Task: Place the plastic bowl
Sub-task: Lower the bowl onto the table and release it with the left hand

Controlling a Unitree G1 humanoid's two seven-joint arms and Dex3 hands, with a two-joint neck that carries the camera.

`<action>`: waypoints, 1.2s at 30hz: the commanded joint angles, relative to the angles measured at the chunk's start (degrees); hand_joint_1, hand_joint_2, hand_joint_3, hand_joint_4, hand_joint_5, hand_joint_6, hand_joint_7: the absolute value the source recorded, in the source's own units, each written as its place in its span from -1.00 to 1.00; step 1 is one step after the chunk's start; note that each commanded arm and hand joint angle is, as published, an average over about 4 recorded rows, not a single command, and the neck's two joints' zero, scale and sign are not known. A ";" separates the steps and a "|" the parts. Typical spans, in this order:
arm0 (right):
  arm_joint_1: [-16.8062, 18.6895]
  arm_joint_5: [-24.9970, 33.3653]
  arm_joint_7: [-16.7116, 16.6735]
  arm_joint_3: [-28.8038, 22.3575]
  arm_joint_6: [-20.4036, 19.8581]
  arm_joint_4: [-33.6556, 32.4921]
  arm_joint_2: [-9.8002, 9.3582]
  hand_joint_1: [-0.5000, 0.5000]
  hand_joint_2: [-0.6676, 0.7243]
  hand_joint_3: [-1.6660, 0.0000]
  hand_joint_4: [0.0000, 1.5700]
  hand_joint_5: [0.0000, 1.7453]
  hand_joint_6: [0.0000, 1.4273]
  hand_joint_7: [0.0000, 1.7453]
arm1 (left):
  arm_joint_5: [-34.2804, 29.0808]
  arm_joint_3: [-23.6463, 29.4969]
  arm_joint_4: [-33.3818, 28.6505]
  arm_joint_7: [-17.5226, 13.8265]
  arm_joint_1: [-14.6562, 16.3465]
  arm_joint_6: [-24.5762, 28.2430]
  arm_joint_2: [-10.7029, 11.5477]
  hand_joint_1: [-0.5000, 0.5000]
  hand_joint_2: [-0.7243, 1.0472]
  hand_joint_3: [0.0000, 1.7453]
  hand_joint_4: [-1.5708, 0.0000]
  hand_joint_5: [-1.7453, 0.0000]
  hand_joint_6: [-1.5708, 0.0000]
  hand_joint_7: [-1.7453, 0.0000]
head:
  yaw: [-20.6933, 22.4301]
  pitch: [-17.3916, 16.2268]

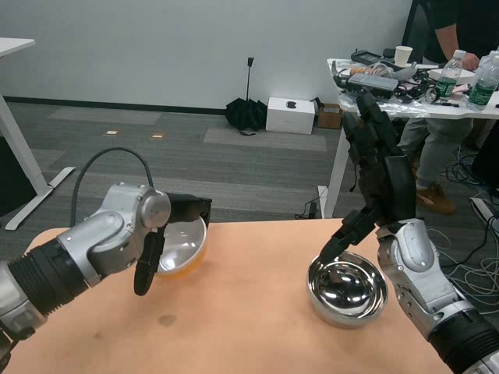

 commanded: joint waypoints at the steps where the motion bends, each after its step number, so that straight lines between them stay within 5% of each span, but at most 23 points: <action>1: 0.27 0.69 -0.07 0.04 0.10 0.44 -0.13 -0.92 1.00 1.00 -1.00 -1.00 -1.00 -1.00 | 0.13 -2.06 -0.55 -0.37 1.26 0.68 -0.34 -0.96 0.80 1.00 -0.81 -1.00 0.60 -0.82 | 0.40 -0.83; 16: 0.27 1.13 -0.07 1.05 0.01 2.20 0.00 -0.92 1.00 1.00 -1.00 -1.00 -1.00 -1.00 | -0.66 -1.67 2.88 -0.42 6.40 0.33 -2.23 -0.96 0.88 1.00 -0.69 -1.00 0.66 -0.68 | 1.37 -5.43; 18: 0.27 1.22 -0.07 1.09 -0.03 2.29 0.00 -0.92 1.00 1.00 -1.00 -1.00 -1.00 -1.00 | -1.01 -1.71 3.27 -0.42 6.66 0.20 -2.40 -0.96 0.90 1.00 -0.51 -1.00 0.68 -0.68 | 1.45 -6.08; 22: 0.27 1.22 -0.07 1.22 -0.08 2.33 0.00 -0.92 1.00 1.00 -1.00 -1.00 -1.00 -1.00 | -1.54 -1.53 3.58 -0.42 6.92 0.07 -2.62 -0.96 0.93 1.00 0.39 -1.00 0.85 -0.56 | 1.79 -6.98; 25: 0.27 1.24 -0.07 1.20 -0.08 2.35 0.00 -0.92 1.00 1.00 -1.00 -1.00 -1.00 -1.00 | -1.87 -1.27 3.65 -0.46 6.92 0.00 -2.76 -0.96 1.00 1.00 0.88 -1.00 0.95 -0.44 | 2.17 -7.59; 31: 0.27 1.35 -0.07 1.24 -0.08 2.44 0.02 -0.92 1.00 1.00 -1.00 -1.00 -1.00 -1.00 | -3.18 -0.57 3.89 -0.92 6.73 0.00 -2.93 -0.96 1.00 1.00 1.00 -0.91 1.00 0.24 | 2.80 -8.30; 36: 0.27 1.39 -0.07 1.27 -0.08 2.62 0.09 -0.92 1.00 1.00 -1.00 -1.00 -1.00 -1.00 | -3.87 0.95 3.80 -1.54 6.35 0.07 -2.93 -0.96 1.00 1.00 1.00 -0.21 1.00 0.58 | 2.98 -8.51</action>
